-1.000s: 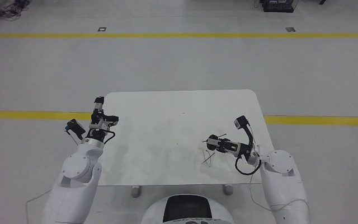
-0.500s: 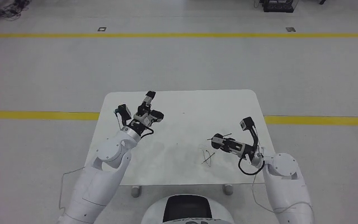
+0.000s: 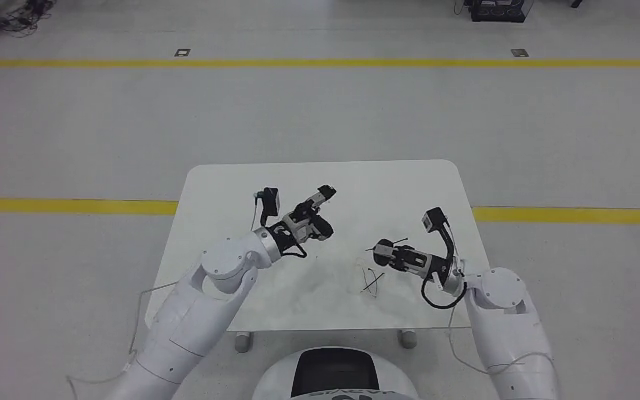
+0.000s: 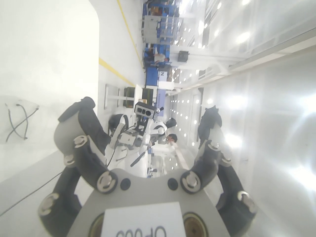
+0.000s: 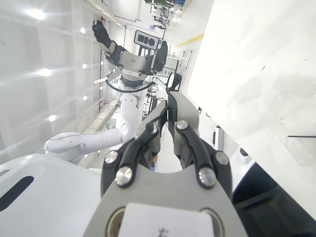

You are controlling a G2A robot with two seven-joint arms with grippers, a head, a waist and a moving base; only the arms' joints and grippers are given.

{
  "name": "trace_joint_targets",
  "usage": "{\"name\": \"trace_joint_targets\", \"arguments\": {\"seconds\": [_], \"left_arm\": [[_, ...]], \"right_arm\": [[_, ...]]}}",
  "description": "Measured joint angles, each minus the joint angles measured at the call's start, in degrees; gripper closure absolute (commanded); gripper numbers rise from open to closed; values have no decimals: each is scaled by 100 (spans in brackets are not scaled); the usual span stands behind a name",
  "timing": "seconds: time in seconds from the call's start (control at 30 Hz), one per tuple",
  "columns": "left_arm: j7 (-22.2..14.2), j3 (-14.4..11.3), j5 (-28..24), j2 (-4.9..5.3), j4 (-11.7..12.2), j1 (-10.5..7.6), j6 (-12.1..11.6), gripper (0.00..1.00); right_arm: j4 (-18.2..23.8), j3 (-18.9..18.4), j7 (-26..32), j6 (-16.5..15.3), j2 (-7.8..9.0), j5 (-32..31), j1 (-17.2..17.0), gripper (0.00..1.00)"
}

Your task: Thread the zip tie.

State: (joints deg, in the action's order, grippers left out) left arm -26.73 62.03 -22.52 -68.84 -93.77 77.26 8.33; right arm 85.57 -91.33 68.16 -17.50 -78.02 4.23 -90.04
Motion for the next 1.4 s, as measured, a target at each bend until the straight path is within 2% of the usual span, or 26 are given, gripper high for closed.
{"name": "trace_joint_targets", "arguments": {"seconds": [0.23, 0.3, 0.4, 0.5, 0.57, 0.77, 0.83, 0.9, 1.0, 1.03, 1.13, 1.2, 1.4], "left_arm": [[0, -23, -19, 1, -7, 12, -36, 0], [-197, -162, 268, 11, 16, -69, -65, 0], [-557, -374, 739, 26, 98, -251, 20, 0], [-969, -501, 907, 40, 272, -435, 154, 0], [-1169, -523, 969, 51, 363, -527, 72, 0], [-1195, -522, 1011, 54, 379, -543, 33, 0], [-1275, -591, 1138, 66, 386, -545, -64, 0], [-1707, -639, 1320, 107, 484, -596, -169, 0], [-2443, -587, 1322, 179, 609, -641, -253, 0], [-2589, -557, 1333, 198, 635, -643, -271, 0], [-2854, -461, 1026, 233, 673, -607, -366, 0], [-3124, -501, 925, 243, 607, -626, -506, 0], [-3105, -524, 956, 241, 596, -616, -520, 0]], "right_arm": [[3, 11, -26, -4, 1, -3, -2, 100], [-3, 92, -66, -2, 14, -33, -4, 100], [-94, 137, 48, -71, 47, 189, 12, 100], [-287, 171, 378, -75, 93, 451, 87, 100], [-387, 187, 586, -58, 117, 563, 156, 100], [-396, 184, 604, -60, 119, 557, 166, 100], [-408, 212, 564, -41, 118, 633, 152, 100], [-454, 226, 661, -99, 140, 850, 139, 100], [-600, 187, 1061, -160, 204, 1031, 148, 100], [-651, 185, 1132, -165, 223, 1068, 158, 100], [-778, 337, 1155, -149, 292, 1220, 188, 100], [-821, 500, 1148, -95, 340, 1323, 220, 100], [-821, 509, 1148, -92, 345, 1313, 224, 100]]}}
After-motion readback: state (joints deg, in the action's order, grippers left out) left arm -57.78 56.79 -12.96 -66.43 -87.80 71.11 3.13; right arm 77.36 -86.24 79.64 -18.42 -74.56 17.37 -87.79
